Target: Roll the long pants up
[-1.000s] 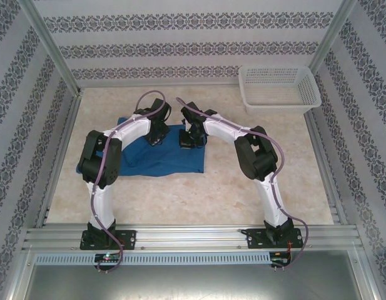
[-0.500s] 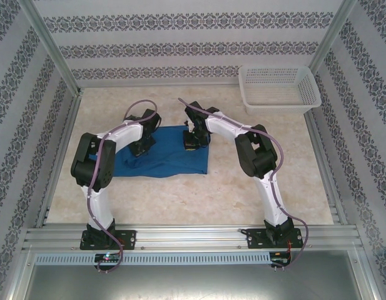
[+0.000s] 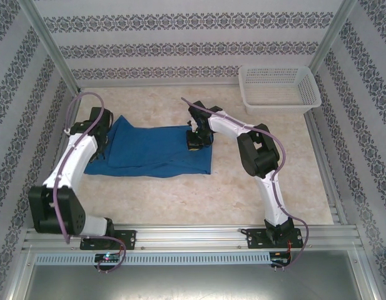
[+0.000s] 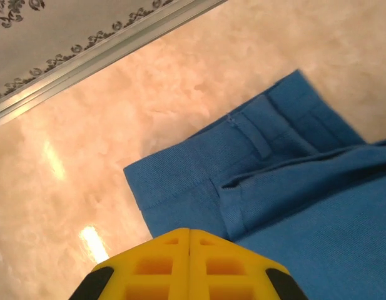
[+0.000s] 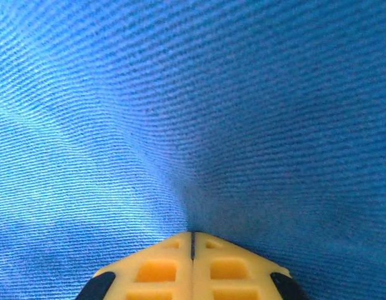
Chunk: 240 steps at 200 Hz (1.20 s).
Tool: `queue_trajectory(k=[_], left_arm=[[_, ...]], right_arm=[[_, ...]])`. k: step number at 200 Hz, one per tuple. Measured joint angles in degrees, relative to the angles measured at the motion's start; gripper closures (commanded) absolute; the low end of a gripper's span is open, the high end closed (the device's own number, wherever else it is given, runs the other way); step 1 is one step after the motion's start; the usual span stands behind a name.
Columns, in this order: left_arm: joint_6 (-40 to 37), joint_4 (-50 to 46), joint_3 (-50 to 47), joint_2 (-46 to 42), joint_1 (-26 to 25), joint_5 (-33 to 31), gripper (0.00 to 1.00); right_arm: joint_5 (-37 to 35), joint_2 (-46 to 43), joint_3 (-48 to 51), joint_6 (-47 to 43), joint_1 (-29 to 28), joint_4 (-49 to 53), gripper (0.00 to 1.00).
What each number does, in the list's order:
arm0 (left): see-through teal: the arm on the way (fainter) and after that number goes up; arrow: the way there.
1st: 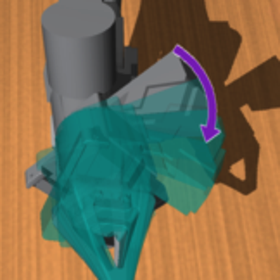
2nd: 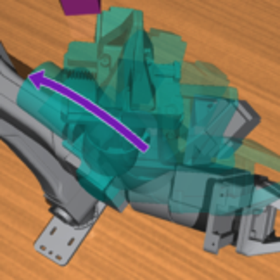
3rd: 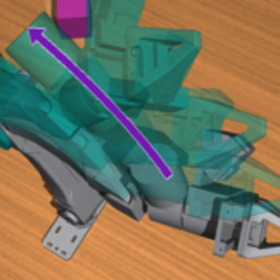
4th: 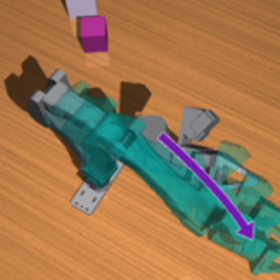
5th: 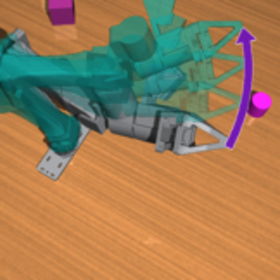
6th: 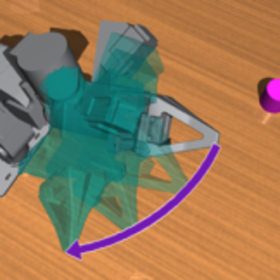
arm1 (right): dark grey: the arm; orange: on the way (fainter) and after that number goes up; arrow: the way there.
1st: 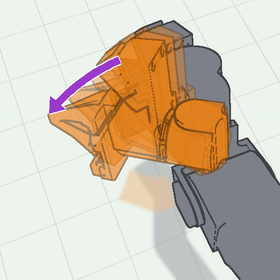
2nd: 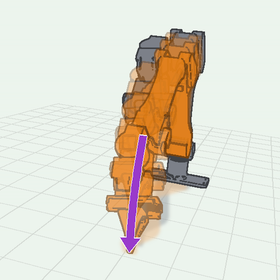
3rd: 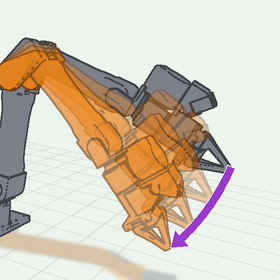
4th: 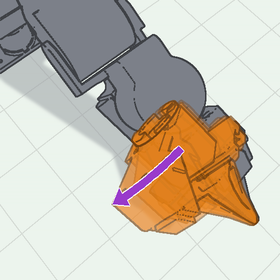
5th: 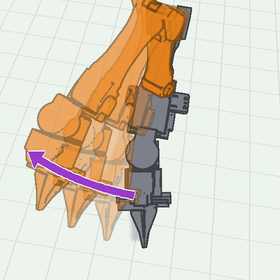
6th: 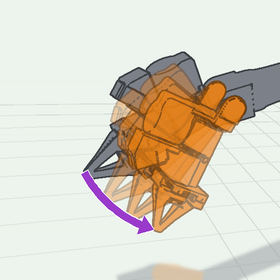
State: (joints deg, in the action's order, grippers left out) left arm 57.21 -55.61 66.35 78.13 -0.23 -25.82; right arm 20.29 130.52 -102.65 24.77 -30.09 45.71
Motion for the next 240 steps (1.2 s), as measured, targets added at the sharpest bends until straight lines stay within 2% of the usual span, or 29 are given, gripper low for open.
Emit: queue_trajectory(k=[18,40,58,69,89,120,141,165,209,224,240], left_arm=[[1.6,0.2,-1.3,-3.4,-3.9,1.9,1.0],[5.5,3.3,-6.9,-5.1,-11.4,6.8,1.0],[8.3,7.8,-11.2,-2.8,-16.4,10.1,1.0],[9.1,10.5,-11.8,0.7,-17.9,11.4,1.0],[8.9,14.4,-8.2,9.1,-18.1,11.3,1.0],[7.6,16.7,8.4,25.3,-17.2,7.6,1.0],[8.6,15.6,14.3,30.2,-15.7,5.4,1.0],[11.4,12.3,10.9,28.1,-14.4,3.2,1.0],[15.4,10.4,-7.6,15.0,-14.3,3.3,1.0],[15.8,11.2,-10.8,15.3,-14.3,3.6,1.0],[15.7,12.0,-10.1,19.7,-14.3,3.9,1.0]], right_arm=[[-0.4,-0.2,0.0,-0.7,0.0,0.7,1.0],[-1.6,-0.6,-0.2,-1.2,0.0,2.5,1.0],[-3.6,-1.6,-1.1,-1.9,0.0,5.2,1.0],[-4.5,-2.5,-2.1,-2.4,0.0,6.8,1.0],[-5.4,-4.3,-4.7,-2.9,0.0,8.5,1.0],[-5.9,-6.3,-7.2,-3.0,-0.1,9.2,1.0],[-6.1,-6.4,-7.0,-3.1,-0.1,9.0,1.0],[-6.0,-5.8,-6.5,-4.3,0.0,8.8,1.0],[-5.2,-0.7,-6.5,-6.4,0.0,8.0,1.0],[-4.8,0.5,-5.4,-6.8,-0.1,7.2,1.0],[-4.5,0.2,-1.6,-6.8,-0.5,5.0,1.0]])
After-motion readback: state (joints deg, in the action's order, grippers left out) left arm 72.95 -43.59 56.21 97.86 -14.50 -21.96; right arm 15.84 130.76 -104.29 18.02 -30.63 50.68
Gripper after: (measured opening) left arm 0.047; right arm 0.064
